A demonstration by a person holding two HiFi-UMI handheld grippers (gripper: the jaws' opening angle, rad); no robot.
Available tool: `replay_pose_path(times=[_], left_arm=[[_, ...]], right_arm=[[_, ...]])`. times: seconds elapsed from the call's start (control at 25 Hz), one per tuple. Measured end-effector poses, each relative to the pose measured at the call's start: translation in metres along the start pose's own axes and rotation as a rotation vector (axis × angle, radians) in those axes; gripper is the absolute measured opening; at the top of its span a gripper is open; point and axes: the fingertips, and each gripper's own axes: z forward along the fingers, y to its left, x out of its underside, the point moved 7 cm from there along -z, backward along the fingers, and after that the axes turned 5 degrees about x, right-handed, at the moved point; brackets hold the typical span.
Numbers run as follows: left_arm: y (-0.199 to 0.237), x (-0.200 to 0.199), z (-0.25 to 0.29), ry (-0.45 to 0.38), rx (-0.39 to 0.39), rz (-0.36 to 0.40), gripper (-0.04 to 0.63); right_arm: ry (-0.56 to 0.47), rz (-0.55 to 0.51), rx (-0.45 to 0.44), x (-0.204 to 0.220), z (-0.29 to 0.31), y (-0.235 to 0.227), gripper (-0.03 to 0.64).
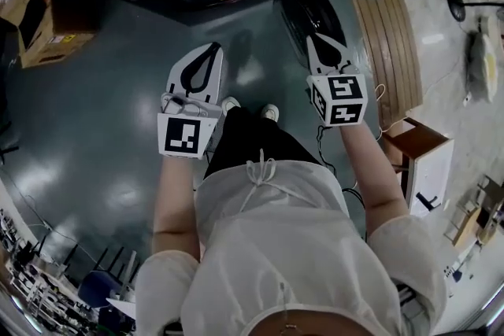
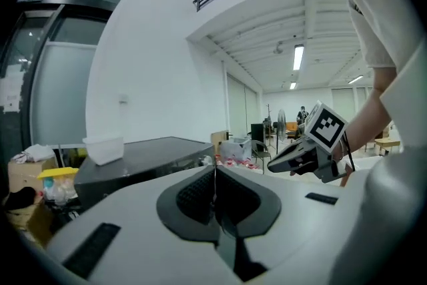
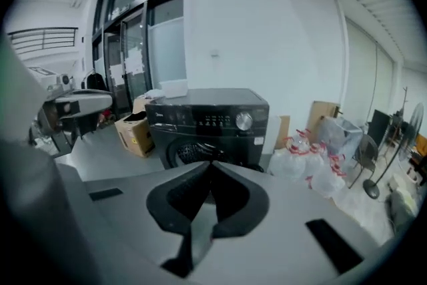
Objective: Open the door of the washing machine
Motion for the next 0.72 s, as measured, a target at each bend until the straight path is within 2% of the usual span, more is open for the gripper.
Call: replay_pose_path(times=[0.2,0.44,0.72], left_arm=[[0.05,-0.032,-0.054,-0.031,-0.1,0.035,0.023],[0.09,-0.06,-0.119,-0.059,-0.196,0.036,0.023],[0.12,-0.088,-0.192,-0.181,-0.323,0.08,0.023]], right_arm=[[-0.122,-0.101,-0.056,-0.067,0.003,0.056,0.008],[-0.206,-0.077,-0.1,-0.129,-0.003,0.111,0.008],[-0.372,-0.189,-0.11,-0.176,-0.021,0.163,0.006]])
